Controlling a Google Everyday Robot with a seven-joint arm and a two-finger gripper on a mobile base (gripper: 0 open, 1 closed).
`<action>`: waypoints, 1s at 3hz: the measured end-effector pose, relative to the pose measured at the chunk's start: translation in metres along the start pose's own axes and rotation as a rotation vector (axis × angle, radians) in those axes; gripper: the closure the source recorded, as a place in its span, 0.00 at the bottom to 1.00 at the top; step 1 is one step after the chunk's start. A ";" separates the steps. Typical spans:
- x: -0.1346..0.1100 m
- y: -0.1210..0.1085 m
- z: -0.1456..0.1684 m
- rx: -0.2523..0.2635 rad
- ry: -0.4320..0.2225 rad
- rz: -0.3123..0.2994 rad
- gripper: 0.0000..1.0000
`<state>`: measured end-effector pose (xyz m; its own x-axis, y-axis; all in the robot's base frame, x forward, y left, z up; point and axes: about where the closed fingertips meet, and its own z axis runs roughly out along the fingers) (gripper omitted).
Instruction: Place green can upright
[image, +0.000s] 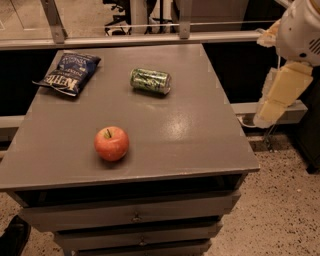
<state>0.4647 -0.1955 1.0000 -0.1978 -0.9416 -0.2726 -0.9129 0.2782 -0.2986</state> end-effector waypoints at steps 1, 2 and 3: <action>-0.074 -0.045 0.014 0.080 -0.044 -0.020 0.00; -0.077 -0.047 0.017 0.079 -0.054 -0.014 0.00; -0.110 -0.076 0.059 0.067 -0.162 0.052 0.00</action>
Offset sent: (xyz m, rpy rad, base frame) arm 0.0515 0.0461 0.0164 0.0198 -0.0750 0.0051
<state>0.5769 -0.1022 0.9990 -0.1793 -0.8843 -0.4312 -0.8759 0.3430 -0.3393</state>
